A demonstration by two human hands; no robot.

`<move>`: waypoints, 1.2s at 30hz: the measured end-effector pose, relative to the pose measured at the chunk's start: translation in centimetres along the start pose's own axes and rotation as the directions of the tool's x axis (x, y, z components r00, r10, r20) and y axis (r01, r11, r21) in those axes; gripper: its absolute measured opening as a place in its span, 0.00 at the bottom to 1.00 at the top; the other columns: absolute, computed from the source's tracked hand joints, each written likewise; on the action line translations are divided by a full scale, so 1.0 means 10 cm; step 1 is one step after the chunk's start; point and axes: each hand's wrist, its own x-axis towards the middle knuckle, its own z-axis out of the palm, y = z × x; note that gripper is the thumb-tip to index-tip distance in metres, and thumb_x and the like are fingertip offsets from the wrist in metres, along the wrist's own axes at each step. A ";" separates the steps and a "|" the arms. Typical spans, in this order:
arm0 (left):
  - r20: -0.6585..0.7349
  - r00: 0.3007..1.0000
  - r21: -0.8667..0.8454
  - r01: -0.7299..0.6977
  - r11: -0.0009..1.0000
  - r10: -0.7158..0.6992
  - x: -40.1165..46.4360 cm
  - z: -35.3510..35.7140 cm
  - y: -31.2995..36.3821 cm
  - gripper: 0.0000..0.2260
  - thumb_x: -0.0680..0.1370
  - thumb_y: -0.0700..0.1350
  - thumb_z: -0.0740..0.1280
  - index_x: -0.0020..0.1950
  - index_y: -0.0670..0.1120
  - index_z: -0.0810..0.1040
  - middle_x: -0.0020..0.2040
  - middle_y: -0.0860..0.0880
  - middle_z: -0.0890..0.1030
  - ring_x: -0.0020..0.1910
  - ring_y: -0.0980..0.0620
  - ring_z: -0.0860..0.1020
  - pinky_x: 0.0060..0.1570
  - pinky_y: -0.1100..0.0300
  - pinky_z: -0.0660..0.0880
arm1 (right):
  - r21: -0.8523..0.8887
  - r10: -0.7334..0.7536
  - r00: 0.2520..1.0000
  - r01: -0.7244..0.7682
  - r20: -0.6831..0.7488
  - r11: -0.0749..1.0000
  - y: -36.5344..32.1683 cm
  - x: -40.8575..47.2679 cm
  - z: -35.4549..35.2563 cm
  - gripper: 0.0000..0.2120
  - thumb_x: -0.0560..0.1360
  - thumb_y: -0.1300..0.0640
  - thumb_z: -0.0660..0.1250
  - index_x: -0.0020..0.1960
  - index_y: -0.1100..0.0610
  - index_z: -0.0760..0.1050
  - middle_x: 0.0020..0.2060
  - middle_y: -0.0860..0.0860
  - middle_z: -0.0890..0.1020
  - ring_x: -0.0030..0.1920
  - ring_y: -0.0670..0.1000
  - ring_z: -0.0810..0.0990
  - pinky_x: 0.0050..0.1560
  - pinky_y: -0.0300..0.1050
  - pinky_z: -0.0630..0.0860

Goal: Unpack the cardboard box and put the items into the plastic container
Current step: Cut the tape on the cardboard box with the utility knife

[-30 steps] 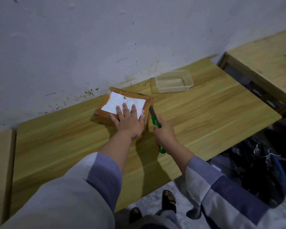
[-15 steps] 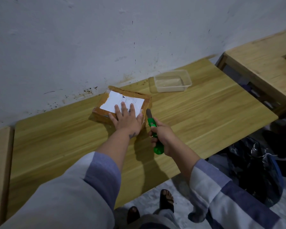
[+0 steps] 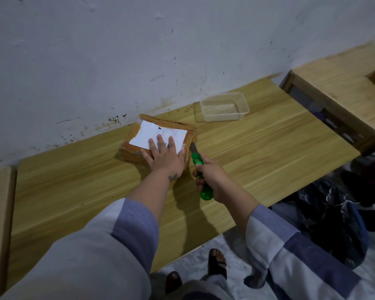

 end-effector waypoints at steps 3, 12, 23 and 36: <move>0.007 1.000 -0.008 -0.009 1.000 0.009 -0.01 -0.02 -0.01 0.28 0.81 0.60 0.42 0.78 0.52 0.40 0.78 0.46 0.35 0.75 0.42 0.32 0.70 0.37 0.32 | 0.188 0.056 0.989 -0.081 0.134 0.979 -0.04 -0.04 -0.09 0.25 0.81 0.63 0.51 0.75 0.45 0.57 0.32 0.51 0.67 0.23 0.44 0.63 0.20 0.35 0.61; 0.018 1.000 -0.006 -0.002 1.000 0.002 -0.01 -0.02 -0.02 0.28 0.81 0.61 0.42 0.78 0.53 0.39 0.78 0.46 0.34 0.75 0.42 0.31 0.70 0.37 0.32 | -0.480 -0.241 0.965 0.164 -0.102 0.862 0.00 0.06 -0.01 0.28 0.77 0.64 0.55 0.73 0.44 0.62 0.48 0.49 0.77 0.37 0.48 0.71 0.33 0.39 0.68; 0.010 1.000 -0.003 -0.002 1.000 0.002 -0.03 -0.01 -0.01 0.27 0.81 0.59 0.42 0.78 0.53 0.40 0.78 0.47 0.35 0.75 0.42 0.32 0.70 0.37 0.32 | -0.598 -0.257 0.964 0.169 -0.064 0.783 0.01 -0.04 0.03 0.20 0.77 0.61 0.56 0.68 0.49 0.62 0.43 0.54 0.75 0.42 0.56 0.75 0.40 0.51 0.73; 0.006 1.000 0.012 -0.008 1.000 0.008 -0.07 -0.01 -0.01 0.26 0.81 0.59 0.42 0.78 0.53 0.39 0.78 0.47 0.35 0.75 0.41 0.32 0.70 0.37 0.32 | -0.535 -0.207 0.971 0.113 -0.118 0.837 0.32 -0.26 0.04 0.21 0.79 0.58 0.55 0.70 0.44 0.60 0.52 0.60 0.79 0.37 0.54 0.75 0.29 0.44 0.72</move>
